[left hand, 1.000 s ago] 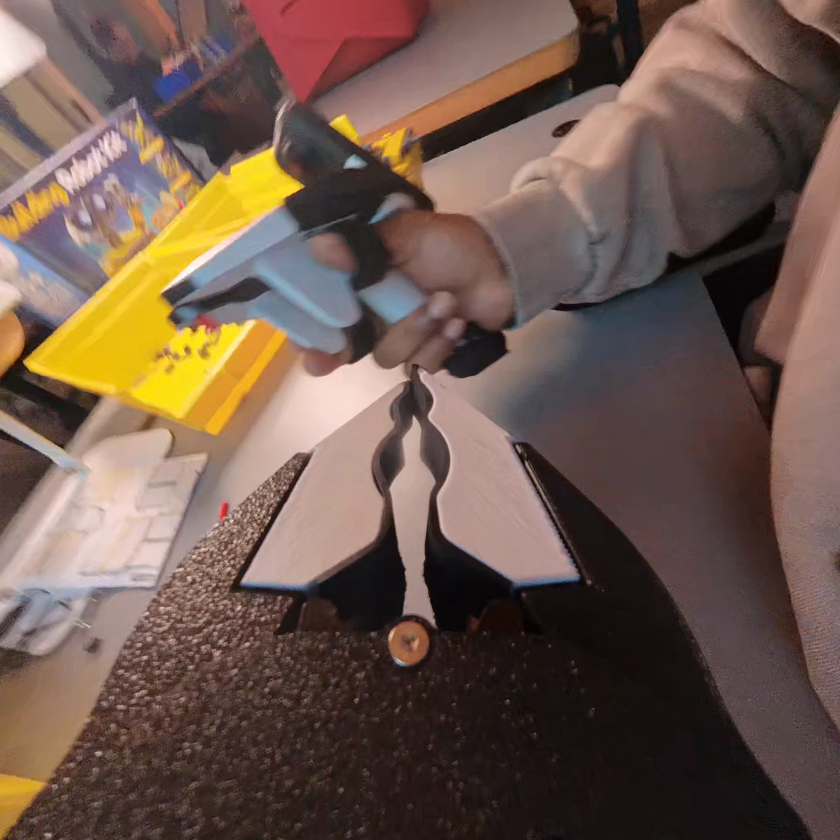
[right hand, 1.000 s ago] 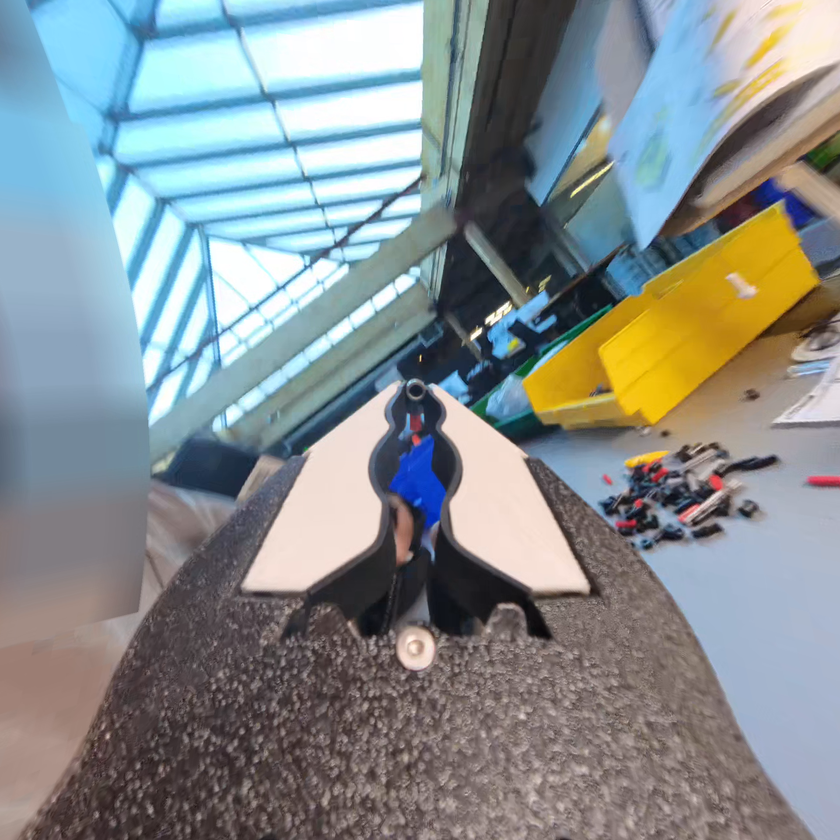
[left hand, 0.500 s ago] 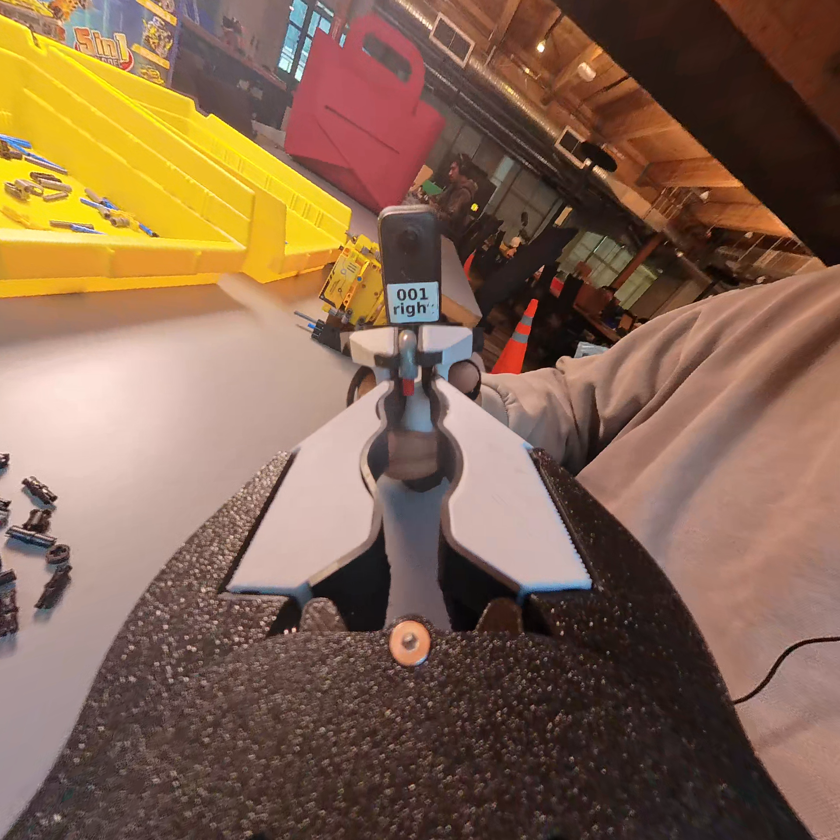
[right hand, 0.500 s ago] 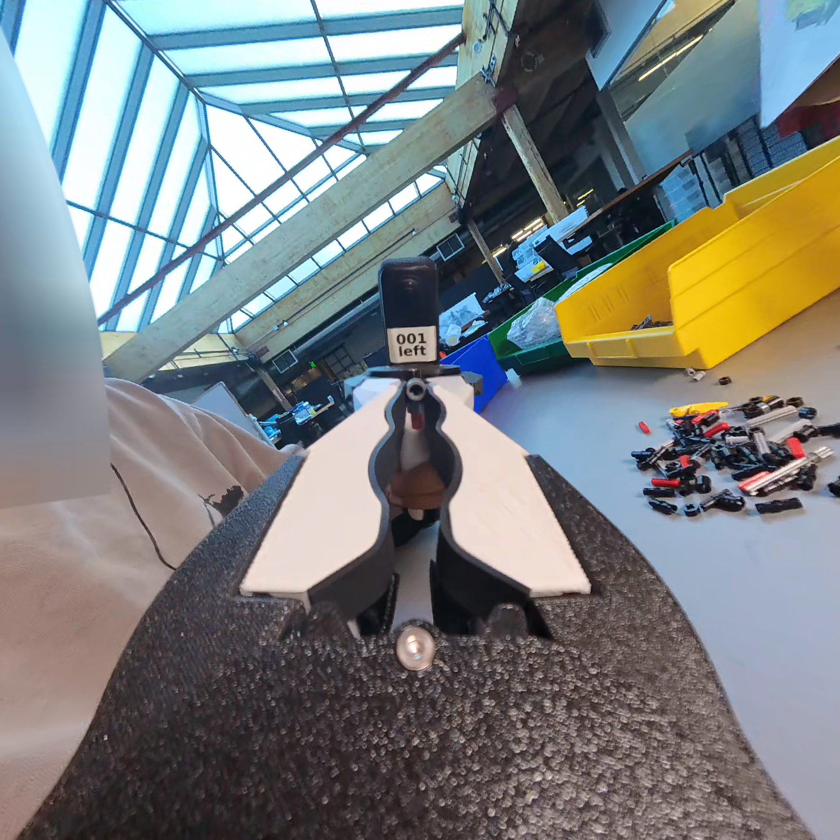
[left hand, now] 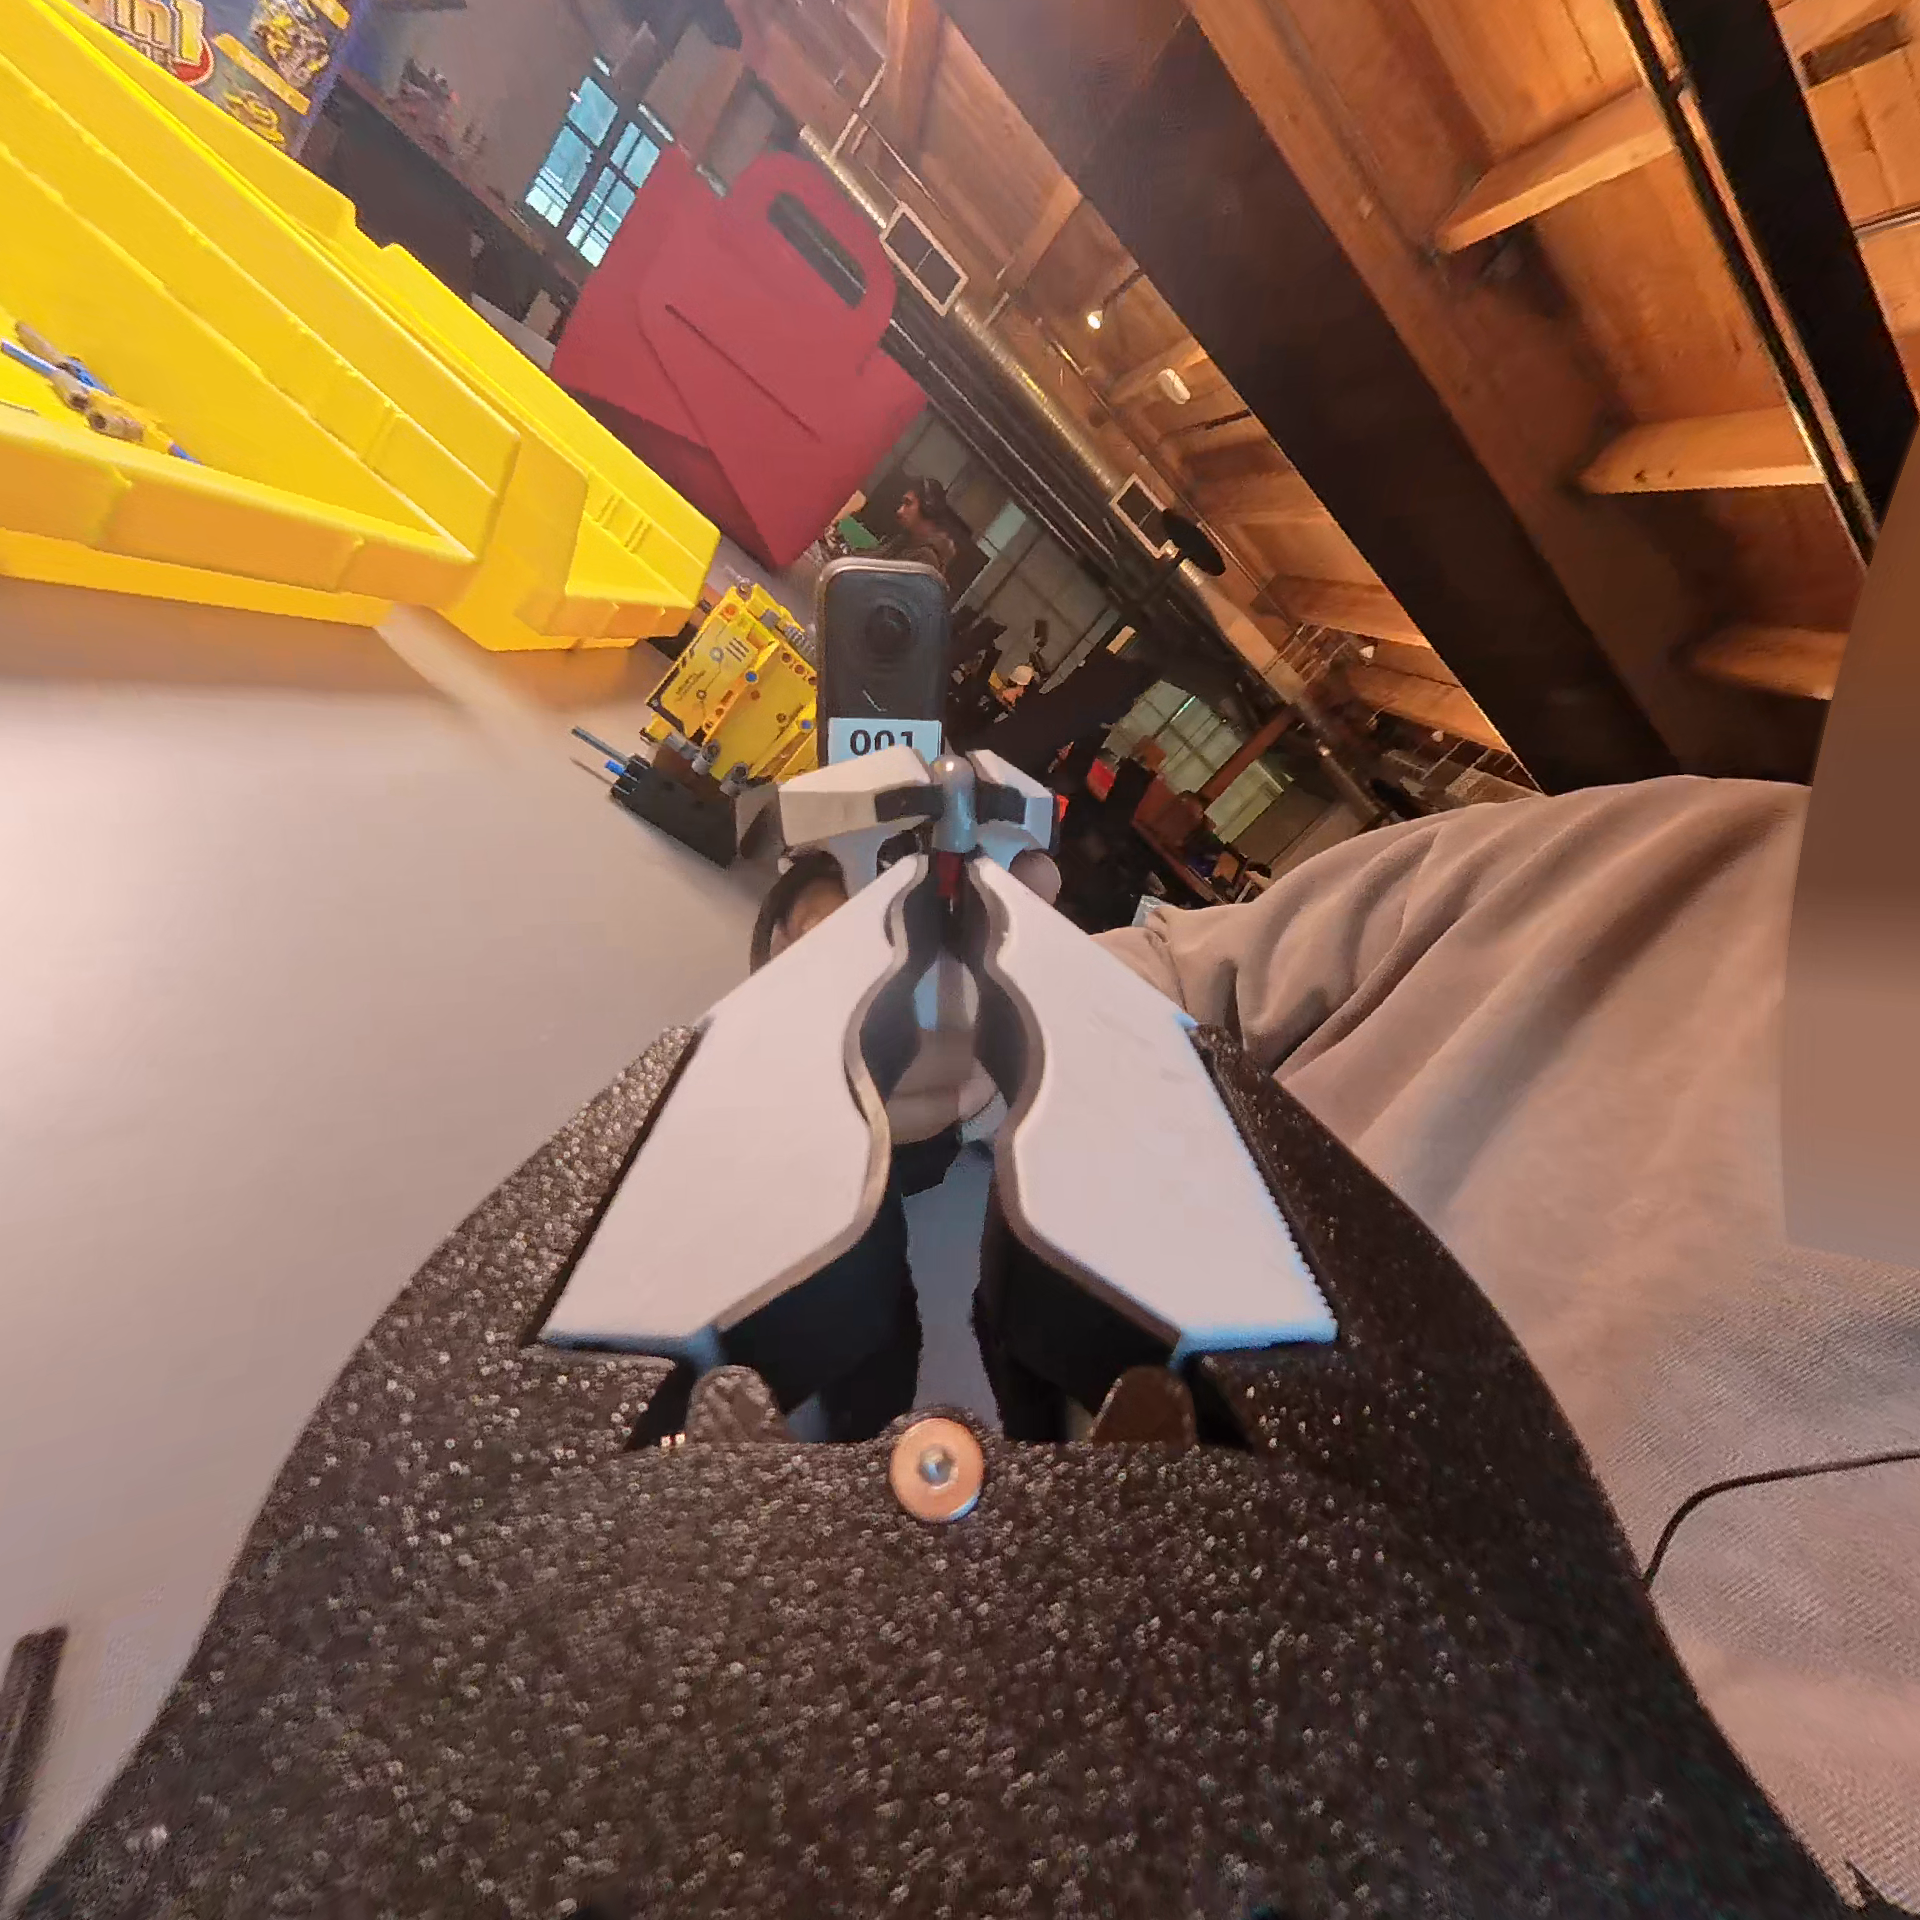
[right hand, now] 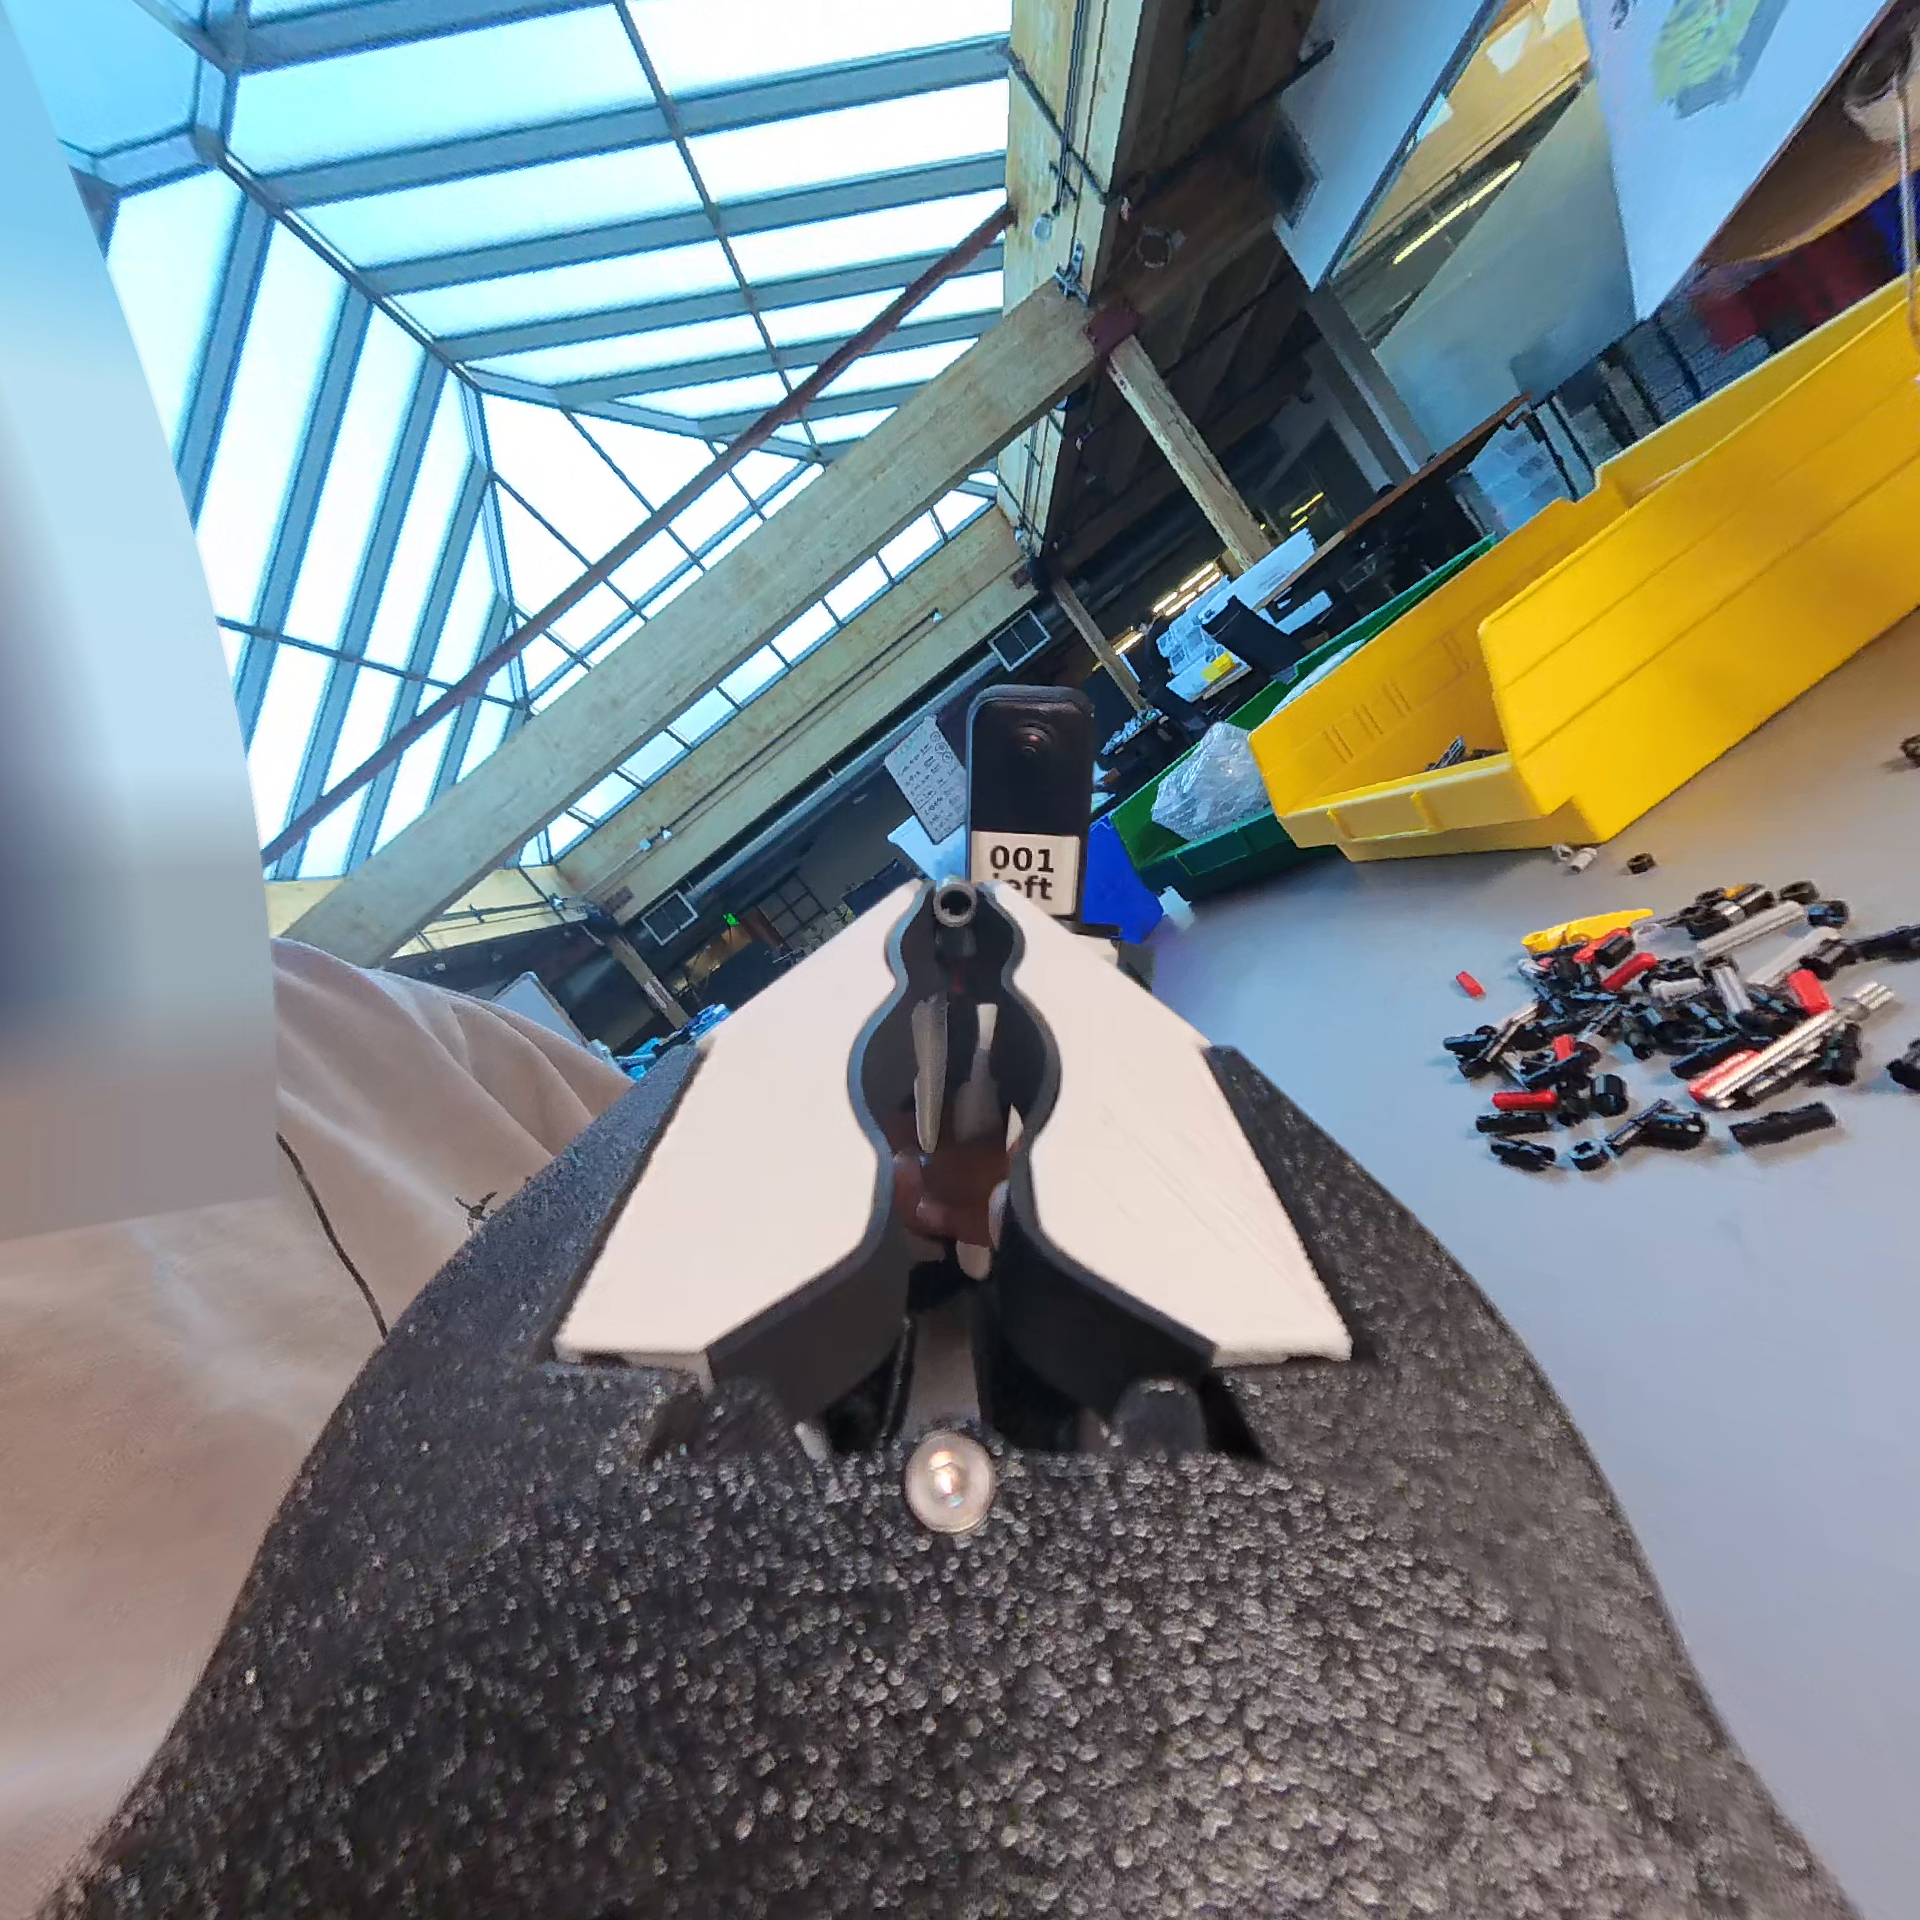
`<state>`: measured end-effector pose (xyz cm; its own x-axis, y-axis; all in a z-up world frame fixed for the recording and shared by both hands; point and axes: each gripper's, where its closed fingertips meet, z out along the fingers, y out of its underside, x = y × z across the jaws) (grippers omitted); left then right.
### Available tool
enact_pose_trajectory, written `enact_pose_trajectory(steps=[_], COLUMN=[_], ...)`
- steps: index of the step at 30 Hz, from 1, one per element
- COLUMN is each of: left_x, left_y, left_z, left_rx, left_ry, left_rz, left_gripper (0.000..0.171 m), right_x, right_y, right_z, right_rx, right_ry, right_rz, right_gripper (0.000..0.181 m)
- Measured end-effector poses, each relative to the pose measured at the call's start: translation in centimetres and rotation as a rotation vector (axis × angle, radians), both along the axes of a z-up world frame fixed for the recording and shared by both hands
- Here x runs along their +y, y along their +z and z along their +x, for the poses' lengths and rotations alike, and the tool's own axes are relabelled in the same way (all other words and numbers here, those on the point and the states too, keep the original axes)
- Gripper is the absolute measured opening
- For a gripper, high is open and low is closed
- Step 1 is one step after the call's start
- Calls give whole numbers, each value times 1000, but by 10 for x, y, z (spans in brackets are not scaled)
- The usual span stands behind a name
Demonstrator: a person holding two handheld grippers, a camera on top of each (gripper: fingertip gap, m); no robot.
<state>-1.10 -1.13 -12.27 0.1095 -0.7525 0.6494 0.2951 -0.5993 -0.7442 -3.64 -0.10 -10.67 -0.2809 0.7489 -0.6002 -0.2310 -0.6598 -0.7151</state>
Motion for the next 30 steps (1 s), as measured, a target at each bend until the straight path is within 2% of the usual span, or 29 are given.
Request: enact_pose_trajectory(steps=[11, 21, 22, 23, 24, 25, 26, 27, 28, 30], left_x=[4, 2, 1, -6, -17, -18, -7, 3, 7, 6], left_y=[16, 23, 12, -23, -45, -38, -13, 15, 30, 16], left_z=[-2, 2, 4, 10, 16, 13, 2, -8, -11, -6], left_rx=[6, 171, 236, 385, 414, 372, 350, 307, 280, 344], left_ry=[39, 88, 82, 42, 2, 23, 87, 130, 126, 76], left_rz=[60, 205, 214, 204, 157, 159, 225, 267, 281, 272], left_gripper=[3, 3, 0, 0, 1, 0, 1, 0, 0, 0], right_x=[7, 7, 9, 45, 65, 57, 31, 22, 25, 42], right_y=[19, 31, 32, 63, 81, 80, 61, 44, 39, 51], right_z=[1, 7, 8, 42, 69, 65, 42, 28, 26, 38], right_rx=[100, 143, 151, 378, 438, 343, 222, 186, 186, 209], right_ry=[-6, 6, -3, -108, -156, -190, -125, -97, -77, -115], right_rz=[-22, 1, -4, -146, -116, 19, 88, 42, -6, 16], right_gripper=[1, 0, 6, 3, 4, 4, 3, 4, 4, 4])
